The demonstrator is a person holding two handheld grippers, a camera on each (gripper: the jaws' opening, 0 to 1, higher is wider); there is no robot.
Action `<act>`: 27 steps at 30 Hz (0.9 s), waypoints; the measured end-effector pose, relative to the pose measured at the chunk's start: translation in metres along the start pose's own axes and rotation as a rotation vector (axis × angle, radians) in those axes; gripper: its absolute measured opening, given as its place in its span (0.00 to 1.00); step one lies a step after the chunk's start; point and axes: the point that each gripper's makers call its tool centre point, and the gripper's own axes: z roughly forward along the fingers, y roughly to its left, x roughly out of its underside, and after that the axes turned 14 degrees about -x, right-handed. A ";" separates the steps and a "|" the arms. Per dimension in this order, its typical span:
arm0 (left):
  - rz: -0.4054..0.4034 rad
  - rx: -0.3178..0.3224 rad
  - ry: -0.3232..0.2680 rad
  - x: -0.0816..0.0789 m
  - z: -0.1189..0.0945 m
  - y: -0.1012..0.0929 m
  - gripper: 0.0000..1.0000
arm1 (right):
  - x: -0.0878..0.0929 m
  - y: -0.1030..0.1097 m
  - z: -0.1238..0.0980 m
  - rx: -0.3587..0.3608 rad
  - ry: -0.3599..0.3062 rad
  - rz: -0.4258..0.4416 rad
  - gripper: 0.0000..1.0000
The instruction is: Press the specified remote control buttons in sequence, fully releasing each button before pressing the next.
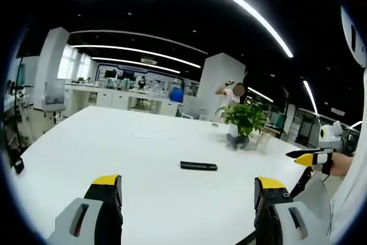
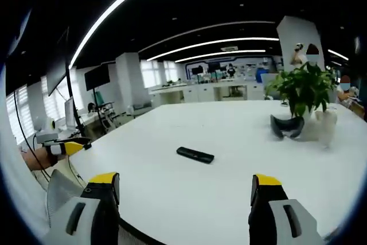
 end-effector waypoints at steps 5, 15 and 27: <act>0.012 0.041 0.016 0.003 0.005 -0.009 0.98 | 0.000 -0.002 -0.015 0.042 -0.006 -0.003 0.94; 0.024 0.103 0.054 0.009 0.013 -0.024 0.98 | 0.011 0.000 -0.028 0.095 -0.011 0.030 0.92; 0.046 0.154 0.076 0.008 0.024 -0.041 0.98 | 0.015 0.002 -0.032 0.105 -0.012 0.038 0.91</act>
